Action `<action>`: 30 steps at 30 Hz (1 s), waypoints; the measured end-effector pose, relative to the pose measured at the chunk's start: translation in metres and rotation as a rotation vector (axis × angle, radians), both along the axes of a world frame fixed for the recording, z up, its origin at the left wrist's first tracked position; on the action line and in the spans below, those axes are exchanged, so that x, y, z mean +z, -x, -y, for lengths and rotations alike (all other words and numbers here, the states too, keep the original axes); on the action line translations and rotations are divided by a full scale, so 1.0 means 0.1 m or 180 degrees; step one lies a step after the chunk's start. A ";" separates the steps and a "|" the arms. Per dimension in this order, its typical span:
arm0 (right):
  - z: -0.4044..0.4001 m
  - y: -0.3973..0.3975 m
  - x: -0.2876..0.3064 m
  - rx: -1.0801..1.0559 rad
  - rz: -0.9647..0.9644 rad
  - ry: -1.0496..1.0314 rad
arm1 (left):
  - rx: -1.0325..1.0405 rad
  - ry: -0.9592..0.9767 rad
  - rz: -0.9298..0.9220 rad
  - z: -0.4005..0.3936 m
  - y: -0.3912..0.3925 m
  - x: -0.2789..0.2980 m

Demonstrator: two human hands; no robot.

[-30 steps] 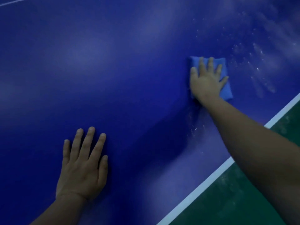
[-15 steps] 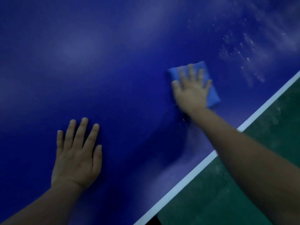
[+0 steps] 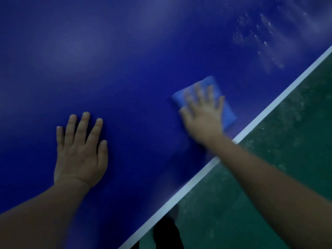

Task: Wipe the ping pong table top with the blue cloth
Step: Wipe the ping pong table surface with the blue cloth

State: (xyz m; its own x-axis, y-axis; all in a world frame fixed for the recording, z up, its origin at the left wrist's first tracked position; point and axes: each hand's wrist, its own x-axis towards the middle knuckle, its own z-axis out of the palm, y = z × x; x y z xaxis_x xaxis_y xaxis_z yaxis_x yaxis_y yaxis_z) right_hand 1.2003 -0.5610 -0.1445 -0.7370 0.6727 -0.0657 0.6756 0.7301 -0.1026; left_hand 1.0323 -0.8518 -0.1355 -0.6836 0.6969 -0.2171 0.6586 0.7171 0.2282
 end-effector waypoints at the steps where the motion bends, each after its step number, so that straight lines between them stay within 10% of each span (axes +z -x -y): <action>1: 0.39 -0.13 -0.05 0.0768 -0.0034 0.0006 | 0.0004 -0.0012 -0.0001 0.00 0.00 -0.01; 4: 0.43 -0.61 0.02 0.2025 0.0234 0.0073 | -0.0003 -0.0032 -0.0018 0.01 -0.01 -0.01; 11: -0.66 -0.47 0.14 -0.1437 0.0173 0.0289 | 0.0015 -0.0086 -0.0068 0.00 -0.02 0.00; 18: 1.23 -0.69 -0.02 0.1668 0.0164 0.0125 | 0.0005 -0.0241 -0.0140 0.03 -0.01 -0.07; 27: -0.18 -0.63 0.11 -0.1462 0.0257 0.0248 | 0.0006 -0.0247 -0.0206 0.02 0.00 -0.08; 30: 0.78 -0.39 0.00 -0.0269 0.0065 0.0046 | -0.0007 -0.0260 -0.0212 0.02 0.00 -0.09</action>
